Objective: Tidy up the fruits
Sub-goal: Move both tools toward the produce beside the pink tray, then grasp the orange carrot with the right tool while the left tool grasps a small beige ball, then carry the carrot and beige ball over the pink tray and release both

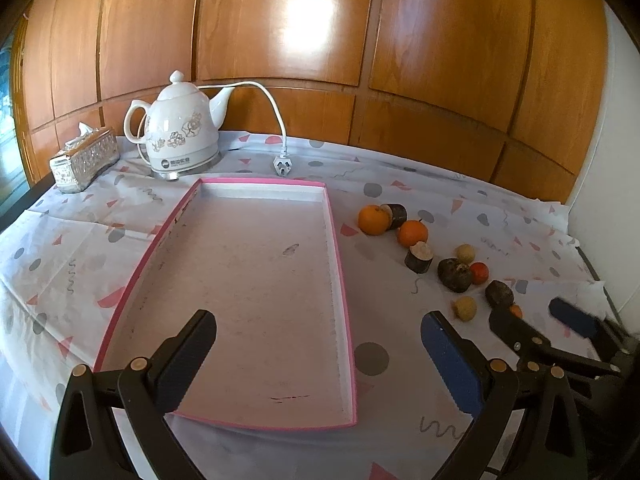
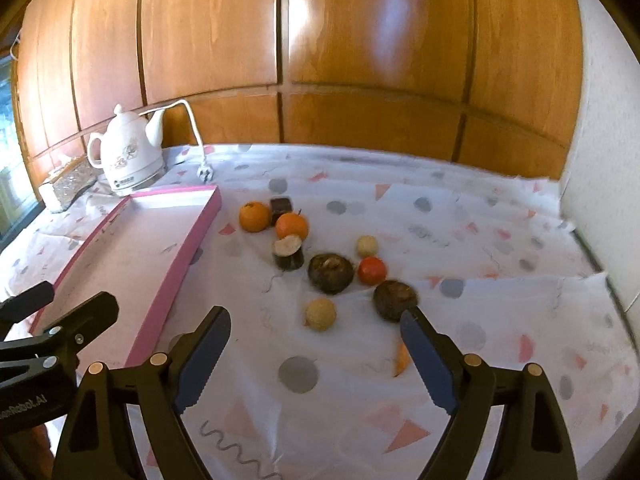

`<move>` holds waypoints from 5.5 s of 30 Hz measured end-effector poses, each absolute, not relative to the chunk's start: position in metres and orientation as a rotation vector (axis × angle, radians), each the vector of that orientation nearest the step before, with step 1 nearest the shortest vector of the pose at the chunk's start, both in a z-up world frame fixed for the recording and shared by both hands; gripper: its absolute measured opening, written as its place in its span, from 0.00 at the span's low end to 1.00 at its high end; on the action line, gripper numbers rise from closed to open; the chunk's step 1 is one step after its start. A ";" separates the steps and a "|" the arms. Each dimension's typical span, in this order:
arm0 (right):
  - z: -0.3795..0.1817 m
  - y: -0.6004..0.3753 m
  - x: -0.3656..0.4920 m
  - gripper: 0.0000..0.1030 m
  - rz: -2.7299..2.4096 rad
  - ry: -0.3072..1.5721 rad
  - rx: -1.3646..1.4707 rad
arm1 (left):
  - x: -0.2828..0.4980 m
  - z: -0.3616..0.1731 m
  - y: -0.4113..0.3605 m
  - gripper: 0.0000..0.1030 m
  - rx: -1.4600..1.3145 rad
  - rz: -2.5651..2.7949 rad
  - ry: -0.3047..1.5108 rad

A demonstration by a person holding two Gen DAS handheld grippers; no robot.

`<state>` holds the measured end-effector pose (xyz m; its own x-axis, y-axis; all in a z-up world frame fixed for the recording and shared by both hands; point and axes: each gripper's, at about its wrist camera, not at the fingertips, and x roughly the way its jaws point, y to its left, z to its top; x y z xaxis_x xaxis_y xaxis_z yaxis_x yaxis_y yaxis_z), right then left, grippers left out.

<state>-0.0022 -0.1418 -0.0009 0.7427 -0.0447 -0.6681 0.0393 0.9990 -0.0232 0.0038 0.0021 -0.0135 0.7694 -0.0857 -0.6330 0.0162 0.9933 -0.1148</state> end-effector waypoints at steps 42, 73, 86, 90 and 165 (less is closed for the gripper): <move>-0.042 -0.254 0.007 0.49 -0.034 0.903 0.183 | 0.014 -0.024 -0.027 1.00 -0.034 -0.166 0.737; -0.071 -0.265 0.032 0.26 -0.060 0.849 0.041 | 0.079 -0.047 -0.113 0.76 0.047 -0.397 0.892; -0.073 -0.270 0.029 0.27 -0.049 0.826 0.093 | 0.102 -0.074 -0.150 0.46 0.062 -0.419 0.961; -0.073 -0.269 0.031 0.27 -0.058 0.836 0.086 | 0.106 -0.076 -0.155 0.43 0.056 -0.391 0.954; -0.003 -0.041 0.061 0.51 0.350 0.778 -0.046 | 0.037 -0.012 0.091 0.79 -0.168 0.223 0.690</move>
<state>0.0605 -0.0408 -0.0030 0.6578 0.2919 -0.6943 -0.3258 0.9414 0.0872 0.0370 0.0913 -0.0117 0.7489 0.1474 -0.6461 -0.2582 0.9628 -0.0796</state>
